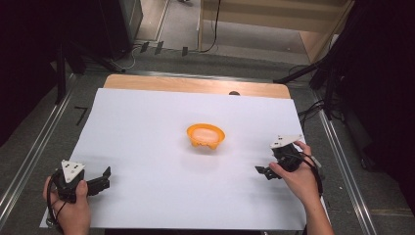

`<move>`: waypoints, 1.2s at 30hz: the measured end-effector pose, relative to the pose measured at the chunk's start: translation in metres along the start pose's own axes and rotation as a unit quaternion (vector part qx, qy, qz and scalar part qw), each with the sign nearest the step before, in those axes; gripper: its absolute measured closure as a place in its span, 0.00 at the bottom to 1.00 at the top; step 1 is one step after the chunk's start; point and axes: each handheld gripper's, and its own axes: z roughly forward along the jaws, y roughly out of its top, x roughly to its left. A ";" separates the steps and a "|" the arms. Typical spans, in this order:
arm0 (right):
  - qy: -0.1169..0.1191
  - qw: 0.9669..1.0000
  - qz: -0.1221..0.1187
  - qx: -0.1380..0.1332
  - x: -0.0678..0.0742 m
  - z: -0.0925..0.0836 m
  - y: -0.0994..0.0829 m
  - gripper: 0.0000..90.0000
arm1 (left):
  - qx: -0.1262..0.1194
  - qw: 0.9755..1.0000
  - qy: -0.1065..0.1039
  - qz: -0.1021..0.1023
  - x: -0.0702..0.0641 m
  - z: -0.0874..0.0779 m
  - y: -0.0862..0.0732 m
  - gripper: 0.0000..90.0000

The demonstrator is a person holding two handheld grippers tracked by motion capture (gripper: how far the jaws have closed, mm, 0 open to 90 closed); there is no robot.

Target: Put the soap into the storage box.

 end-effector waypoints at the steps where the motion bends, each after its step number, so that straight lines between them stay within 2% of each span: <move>1: 0.002 1.000 0.005 -0.008 -0.002 -0.003 -0.004 0.03 | -0.001 1.000 0.000 0.000 0.000 0.000 0.000 0.00; 2: 0.003 1.000 0.015 -0.013 -0.003 -0.005 -0.009 0.03 | 0.000 1.000 0.000 0.000 0.000 0.000 0.000 0.00; 9: -0.010 0.999 0.034 -0.025 -0.007 -0.015 -0.032 0.03 | -0.001 1.000 0.000 0.000 0.000 0.000 0.000 0.00; 18: -0.026 0.996 0.068 -0.051 -0.007 -0.027 -0.072 0.03 | 0.000 1.000 0.002 0.001 0.000 0.000 0.000 0.00; 21: -0.030 0.995 0.074 -0.058 -0.007 -0.030 -0.080 0.03 | 0.000 1.000 0.002 0.001 0.000 0.000 0.000 0.00; 23: -0.034 0.994 0.084 -0.069 -0.007 -0.032 -0.089 0.03 | 0.000 1.000 0.002 0.001 0.000 0.000 0.000 0.00; 24: -0.045 0.993 0.085 -0.072 -0.006 -0.034 -0.096 0.03 | 0.000 1.000 0.002 0.001 0.000 0.000 0.000 0.00; 26: -0.047 0.992 0.087 -0.077 -0.006 -0.035 -0.099 0.03 | -0.001 1.000 0.003 0.001 0.000 -0.001 0.000 0.00; 27: -0.051 0.990 0.095 -0.090 -0.006 -0.039 -0.105 0.03 | -0.001 1.000 0.003 0.001 0.000 -0.001 0.000 0.00; 32: -0.057 0.984 0.117 -0.121 -0.007 -0.046 -0.122 0.03 | -0.001 1.000 0.001 0.000 0.000 0.000 0.000 0.00; 36: -0.065 0.982 0.120 -0.128 -0.006 -0.048 -0.133 0.03 | -0.001 1.000 -0.001 -0.002 0.000 -0.001 0.000 0.00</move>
